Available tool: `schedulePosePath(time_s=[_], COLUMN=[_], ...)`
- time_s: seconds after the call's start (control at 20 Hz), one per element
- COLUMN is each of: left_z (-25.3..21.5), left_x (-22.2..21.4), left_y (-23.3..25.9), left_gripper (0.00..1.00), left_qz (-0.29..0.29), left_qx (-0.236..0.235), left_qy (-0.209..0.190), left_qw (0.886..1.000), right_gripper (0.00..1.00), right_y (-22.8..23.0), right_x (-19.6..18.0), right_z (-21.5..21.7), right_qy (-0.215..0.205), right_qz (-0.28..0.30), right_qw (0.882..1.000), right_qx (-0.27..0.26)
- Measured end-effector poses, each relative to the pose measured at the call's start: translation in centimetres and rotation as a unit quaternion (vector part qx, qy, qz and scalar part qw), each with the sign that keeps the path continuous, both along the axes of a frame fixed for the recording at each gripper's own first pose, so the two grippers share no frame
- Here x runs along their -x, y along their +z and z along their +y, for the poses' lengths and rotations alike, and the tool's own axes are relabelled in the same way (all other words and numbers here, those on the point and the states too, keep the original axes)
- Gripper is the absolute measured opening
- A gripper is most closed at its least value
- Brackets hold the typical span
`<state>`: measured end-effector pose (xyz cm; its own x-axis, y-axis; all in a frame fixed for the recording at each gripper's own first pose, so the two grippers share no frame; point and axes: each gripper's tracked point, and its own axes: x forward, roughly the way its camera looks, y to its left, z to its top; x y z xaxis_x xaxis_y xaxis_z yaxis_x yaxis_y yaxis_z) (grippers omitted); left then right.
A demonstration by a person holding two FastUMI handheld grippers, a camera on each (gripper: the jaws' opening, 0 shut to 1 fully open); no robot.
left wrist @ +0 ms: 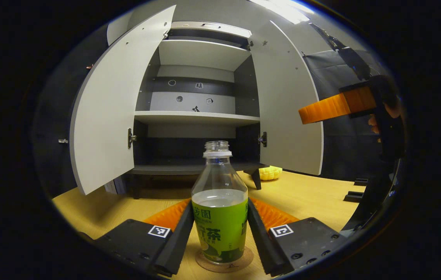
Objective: Grasp the bottle in the cabinet with the left hand and place it on the coaster, then close the right door with the right hand and the left door with the left hand.
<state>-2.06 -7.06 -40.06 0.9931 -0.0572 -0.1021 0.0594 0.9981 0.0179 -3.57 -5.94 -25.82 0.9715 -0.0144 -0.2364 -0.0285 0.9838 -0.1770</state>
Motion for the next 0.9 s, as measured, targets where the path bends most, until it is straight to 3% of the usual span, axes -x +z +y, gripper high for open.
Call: schedulePosePath(time_s=[0.3,0.9], left_z=[-0.7,-0.3], left_x=[0.3,-0.3], left_y=[-1.3,1.6], left_gripper=[0.82,0.96], left_qz=[0.013,-0.012], left_qx=[-0.020,-0.008], left_qy=[-0.012,-0.005], left_qw=[1.000,1.000], right_gripper=[0.98,0.98], right_y=[-0.5,0.2], right_x=[0.0,0.3], right_z=[0.2,0.1], right_qy=[0.006,0.008], right_qz=[0.010,0.011], right_qw=[1.000,1.000], right_qx=[0.003,0.009])
